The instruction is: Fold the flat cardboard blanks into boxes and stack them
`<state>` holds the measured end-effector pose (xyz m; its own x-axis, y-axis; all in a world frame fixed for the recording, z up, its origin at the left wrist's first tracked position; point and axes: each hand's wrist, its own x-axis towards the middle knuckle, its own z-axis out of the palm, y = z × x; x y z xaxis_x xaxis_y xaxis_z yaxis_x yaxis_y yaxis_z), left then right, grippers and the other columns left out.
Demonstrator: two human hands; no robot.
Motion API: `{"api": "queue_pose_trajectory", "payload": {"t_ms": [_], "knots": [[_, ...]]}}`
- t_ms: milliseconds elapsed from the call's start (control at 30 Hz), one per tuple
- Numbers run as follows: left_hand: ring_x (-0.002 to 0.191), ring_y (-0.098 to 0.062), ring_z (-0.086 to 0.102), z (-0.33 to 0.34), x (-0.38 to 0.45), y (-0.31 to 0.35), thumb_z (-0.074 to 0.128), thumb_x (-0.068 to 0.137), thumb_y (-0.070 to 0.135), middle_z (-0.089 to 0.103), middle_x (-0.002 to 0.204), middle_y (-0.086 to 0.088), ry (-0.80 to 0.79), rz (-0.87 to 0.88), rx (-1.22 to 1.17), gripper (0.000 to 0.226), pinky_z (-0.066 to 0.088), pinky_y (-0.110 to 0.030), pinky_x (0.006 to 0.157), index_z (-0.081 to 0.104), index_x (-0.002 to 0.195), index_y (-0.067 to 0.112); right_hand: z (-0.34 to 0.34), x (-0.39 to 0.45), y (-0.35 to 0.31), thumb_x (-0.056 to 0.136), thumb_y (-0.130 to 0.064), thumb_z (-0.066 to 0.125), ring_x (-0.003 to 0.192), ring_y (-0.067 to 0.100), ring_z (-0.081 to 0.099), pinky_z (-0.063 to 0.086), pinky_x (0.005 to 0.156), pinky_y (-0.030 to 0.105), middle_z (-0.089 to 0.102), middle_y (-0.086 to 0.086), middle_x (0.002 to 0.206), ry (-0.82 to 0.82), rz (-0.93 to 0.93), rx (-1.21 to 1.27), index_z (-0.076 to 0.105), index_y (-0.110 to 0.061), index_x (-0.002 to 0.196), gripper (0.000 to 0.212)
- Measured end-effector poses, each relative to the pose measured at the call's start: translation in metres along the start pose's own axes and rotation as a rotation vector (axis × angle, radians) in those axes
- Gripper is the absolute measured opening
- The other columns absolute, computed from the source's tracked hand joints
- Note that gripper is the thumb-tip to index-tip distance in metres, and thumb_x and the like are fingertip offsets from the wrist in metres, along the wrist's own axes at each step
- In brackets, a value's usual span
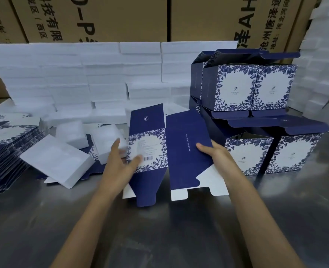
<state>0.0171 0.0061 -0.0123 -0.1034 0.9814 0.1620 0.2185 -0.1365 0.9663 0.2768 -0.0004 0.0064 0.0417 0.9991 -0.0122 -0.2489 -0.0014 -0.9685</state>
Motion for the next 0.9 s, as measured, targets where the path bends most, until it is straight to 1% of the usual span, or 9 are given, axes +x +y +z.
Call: {"api": "queue_pose_trajectory", "payload": {"t_ms": [67, 233, 333, 400, 467, 533, 700, 800, 900], "knots": [[0.129, 0.004, 0.048, 0.001, -0.004, 0.003, 0.081, 0.082, 0.027, 0.046, 0.141, 0.029, -0.184, 0.100, 0.017, 0.078, 0.043, -0.032, 0.111, 0.037, 0.136, 0.062, -0.001, -0.001, -0.003, 0.097, -0.017, 0.064, 0.094, 0.020, 0.077, 0.060, 0.066, 0.027, 0.078, 0.001, 0.110, -0.004, 0.017, 0.019, 0.076, -0.025, 0.114, 0.023], [0.145, 0.010, 0.008, 0.008, -0.013, 0.006, 0.086, 0.057, 0.062, -0.002, 0.159, 0.035, -0.537, 0.055, 0.276, 0.109, 0.021, -0.038, 0.122, 0.016, 0.140, 0.072, 0.001, -0.008, -0.010, 0.097, -0.050, 0.059, 0.105, 0.020, 0.074, 0.060, 0.071, 0.029, 0.075, 0.002, 0.120, -0.145, 0.066, 0.136, 0.078, -0.031, 0.114, 0.032], [0.149, 0.001, 0.013, 0.011, -0.014, 0.011, 0.088, 0.068, 0.047, 0.005, 0.162, 0.028, -0.437, 0.155, 0.169, 0.109, 0.029, -0.044, 0.120, 0.010, 0.140, 0.073, 0.008, -0.005, -0.008, 0.102, -0.061, 0.037, 0.128, 0.019, 0.061, 0.049, 0.098, 0.036, 0.067, -0.002, 0.137, -0.223, 0.036, 0.084, 0.067, -0.028, 0.134, 0.054], [0.147, -0.003, 0.027, 0.010, -0.014, 0.015, 0.085, 0.071, 0.043, 0.018, 0.162, 0.020, -0.317, 0.233, 0.102, 0.101, 0.043, -0.036, 0.111, 0.017, 0.141, 0.070, 0.013, -0.002, -0.003, 0.105, -0.051, 0.032, 0.131, 0.017, 0.058, 0.045, 0.097, 0.035, 0.065, -0.006, 0.139, -0.258, 0.018, -0.046, 0.061, -0.029, 0.140, 0.051], [0.137, -0.003, 0.043, 0.007, -0.014, 0.017, 0.081, 0.071, 0.041, 0.034, 0.153, 0.017, -0.227, 0.324, 0.067, 0.087, 0.053, -0.020, 0.090, 0.035, 0.143, 0.055, 0.018, -0.002, 0.003, 0.096, -0.035, 0.040, 0.109, 0.002, 0.065, 0.048, 0.082, 0.024, 0.067, -0.013, 0.132, -0.347, -0.017, -0.177, 0.061, -0.032, 0.139, 0.048], [0.133, -0.003, 0.046, 0.005, -0.014, 0.019, 0.077, 0.073, 0.035, 0.038, 0.148, 0.021, -0.158, 0.385, 0.073, 0.068, 0.054, -0.022, 0.084, 0.052, 0.136, 0.036, 0.019, -0.003, 0.009, 0.080, -0.024, 0.050, 0.093, -0.003, 0.065, 0.051, 0.073, 0.019, 0.067, -0.014, 0.130, -0.419, 0.022, -0.197, 0.060, -0.036, 0.139, 0.061], [0.136, 0.006, 0.040, 0.003, -0.014, 0.022, 0.076, 0.072, 0.037, 0.029, 0.157, 0.019, -0.109, 0.322, 0.049, 0.056, 0.050, -0.033, 0.100, 0.061, 0.126, 0.030, 0.015, -0.001, 0.025, 0.070, -0.026, 0.085, 0.132, 0.009, 0.056, 0.043, 0.114, 0.040, 0.051, -0.019, 0.149, -0.469, 0.012, -0.350, 0.042, -0.055, 0.145, 0.091], [0.131, 0.013, 0.040, 0.002, -0.014, 0.023, 0.079, 0.080, 0.023, 0.030, 0.157, 0.021, -0.117, 0.283, 0.079, 0.050, 0.049, -0.037, 0.102, 0.061, 0.125, 0.035, 0.023, 0.000, 0.030, 0.073, -0.035, 0.090, 0.124, 0.009, 0.062, 0.049, 0.108, 0.038, 0.056, -0.018, 0.143, -0.342, -0.042, -0.421, 0.046, -0.054, 0.141, 0.083], [0.134, 0.010, 0.038, 0.000, -0.014, 0.024, 0.078, 0.080, 0.021, 0.033, 0.155, 0.019, -0.099, 0.294, 0.095, 0.050, 0.048, -0.026, 0.097, 0.061, 0.125, 0.034, 0.031, 0.001, 0.037, 0.078, -0.037, 0.088, 0.114, 0.007, 0.065, 0.055, 0.092, 0.022, 0.061, -0.022, 0.130, -0.237, -0.133, -0.493, 0.051, -0.050, 0.136, 0.070]]}}
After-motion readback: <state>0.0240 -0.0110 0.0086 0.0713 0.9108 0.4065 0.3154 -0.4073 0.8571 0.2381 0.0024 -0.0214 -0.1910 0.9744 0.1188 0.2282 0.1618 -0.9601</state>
